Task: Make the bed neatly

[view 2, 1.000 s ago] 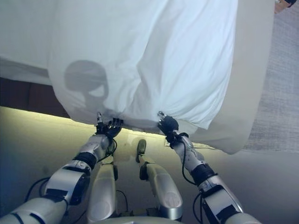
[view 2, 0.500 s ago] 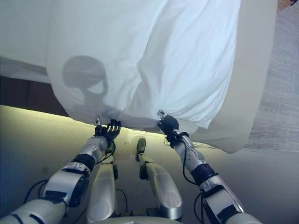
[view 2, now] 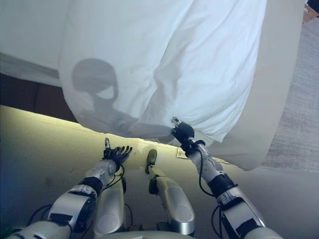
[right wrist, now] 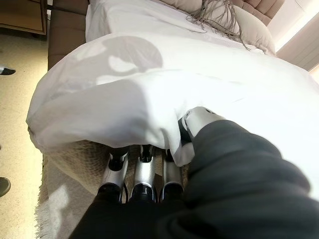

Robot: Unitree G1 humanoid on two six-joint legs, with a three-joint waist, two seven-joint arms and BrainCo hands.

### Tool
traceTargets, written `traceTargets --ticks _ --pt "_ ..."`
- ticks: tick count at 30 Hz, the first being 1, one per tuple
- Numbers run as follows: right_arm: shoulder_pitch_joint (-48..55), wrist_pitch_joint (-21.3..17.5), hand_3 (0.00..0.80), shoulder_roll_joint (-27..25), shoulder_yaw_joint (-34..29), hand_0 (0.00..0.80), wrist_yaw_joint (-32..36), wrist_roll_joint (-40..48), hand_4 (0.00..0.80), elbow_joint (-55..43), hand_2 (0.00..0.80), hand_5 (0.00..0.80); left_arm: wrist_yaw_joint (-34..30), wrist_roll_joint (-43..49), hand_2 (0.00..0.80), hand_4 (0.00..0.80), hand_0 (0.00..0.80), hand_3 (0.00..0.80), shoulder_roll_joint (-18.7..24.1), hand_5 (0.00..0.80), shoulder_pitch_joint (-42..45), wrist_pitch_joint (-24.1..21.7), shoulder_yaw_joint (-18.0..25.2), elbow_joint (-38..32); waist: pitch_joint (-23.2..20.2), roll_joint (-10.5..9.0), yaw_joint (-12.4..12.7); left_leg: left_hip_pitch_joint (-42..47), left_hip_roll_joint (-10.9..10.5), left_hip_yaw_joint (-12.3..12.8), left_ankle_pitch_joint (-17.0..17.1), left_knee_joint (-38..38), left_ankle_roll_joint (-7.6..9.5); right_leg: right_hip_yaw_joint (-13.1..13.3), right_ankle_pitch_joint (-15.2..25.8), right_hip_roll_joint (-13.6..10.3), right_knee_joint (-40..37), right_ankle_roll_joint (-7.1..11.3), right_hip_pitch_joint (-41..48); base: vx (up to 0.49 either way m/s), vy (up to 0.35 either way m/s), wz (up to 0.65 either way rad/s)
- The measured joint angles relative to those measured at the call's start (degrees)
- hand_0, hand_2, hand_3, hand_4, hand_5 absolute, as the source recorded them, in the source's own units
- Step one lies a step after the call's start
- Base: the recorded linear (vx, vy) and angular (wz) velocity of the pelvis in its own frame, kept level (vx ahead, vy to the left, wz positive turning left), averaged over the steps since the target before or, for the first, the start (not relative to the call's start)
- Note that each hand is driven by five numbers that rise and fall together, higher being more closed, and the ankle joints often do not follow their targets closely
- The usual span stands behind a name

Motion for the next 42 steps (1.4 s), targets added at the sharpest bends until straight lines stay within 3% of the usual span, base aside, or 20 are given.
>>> traceTargets --ticks 12,27,30,31,32,33,42 --pt "0.78 0.40 0.800 -0.15 -0.30 0.800 -0.12 0.03 0.800 -0.36 0.800 0.800 -6.23 -0.16 0.000 0.000 0.000 0.000 2.79 0.000 -2.91 -3.73 0.12 -2.75 0.00 0.00 -0.19 -0.06 0.06 0.65 -0.01 0.38 0.00 0.43 0.11 0.01 0.04 0.05 -0.14 -0.008 0.028 -0.02" --pt "0.87 1.22 0.800 -0.54 -0.45 0.800 0.58 -0.02 0.800 -2.50 0.800 0.800 -7.59 -0.22 0.000 0.000 0.000 0.000 6.24 0.000 -5.93 -5.25 1.79 -3.42 0.02 0.03 -0.59 -2.08 0.19 1.40 0.01 0.35 0.04 0.61 0.27 0.02 0.07 0.02 -2.31 -0.022 0.042 -0.01" --pt "0.76 1.25 0.800 -0.59 -0.47 0.800 0.58 -0.02 0.800 -2.50 0.800 0.800 -7.62 -0.16 0.216 0.216 0.216 0.216 6.55 0.216 -5.96 -5.22 1.78 -3.40 0.04 0.07 -0.46 -2.07 0.16 1.42 0.05 0.35 0.08 0.60 0.27 0.01 0.08 0.02 -2.31 -0.025 0.063 0.00" --pt "0.61 1.27 0.800 -0.65 -0.51 0.800 0.59 -0.02 0.800 -2.50 0.800 0.800 -7.62 -0.12 0.474 0.474 0.474 0.474 6.70 0.474 -5.94 -5.26 1.79 -3.30 0.06 0.09 -0.41 -2.06 0.15 1.43 0.08 0.36 0.11 0.59 0.27 -0.01 0.09 0.02 -2.31 -0.015 0.054 0.00" --pt "0.54 1.27 0.800 -0.68 -0.52 0.800 0.59 -0.02 0.800 -2.50 0.800 0.800 -7.62 -0.08 0.605 0.605 0.605 0.605 6.85 0.605 -5.93 -5.27 1.79 -3.22 0.07 0.11 -0.38 -2.06 0.14 1.43 0.10 0.36 0.14 0.59 0.27 -0.02 0.10 0.02 -2.31 -0.016 0.052 0.00" --pt "0.47 1.30 0.800 -0.75 -0.54 0.800 0.59 -0.02 0.800 -2.50 0.800 0.800 -7.62 -0.03 0.800 0.800 0.800 0.800 7.29 0.800 -5.93 -5.29 1.79 -2.97 0.09 0.14 -0.32 -2.05 0.13 1.44 0.16 0.36 0.16 0.57 0.27 -0.03 0.12 0.02 -2.31 -0.014 0.049 0.00" --pt "-0.27 1.38 0.800 -0.81 -1.11 0.800 0.34 -0.12 0.800 -2.33 0.800 0.800 -8.73 1.09 0.800 0.800 0.800 0.800 7.82 0.800 -5.91 -7.12 1.74 -2.98 0.98 1.42 -0.12 -1.53 -0.29 1.41 0.87 0.06 0.38 0.46 0.38 -0.46 0.65 -0.16 -2.11 -0.004 0.030 0.01"
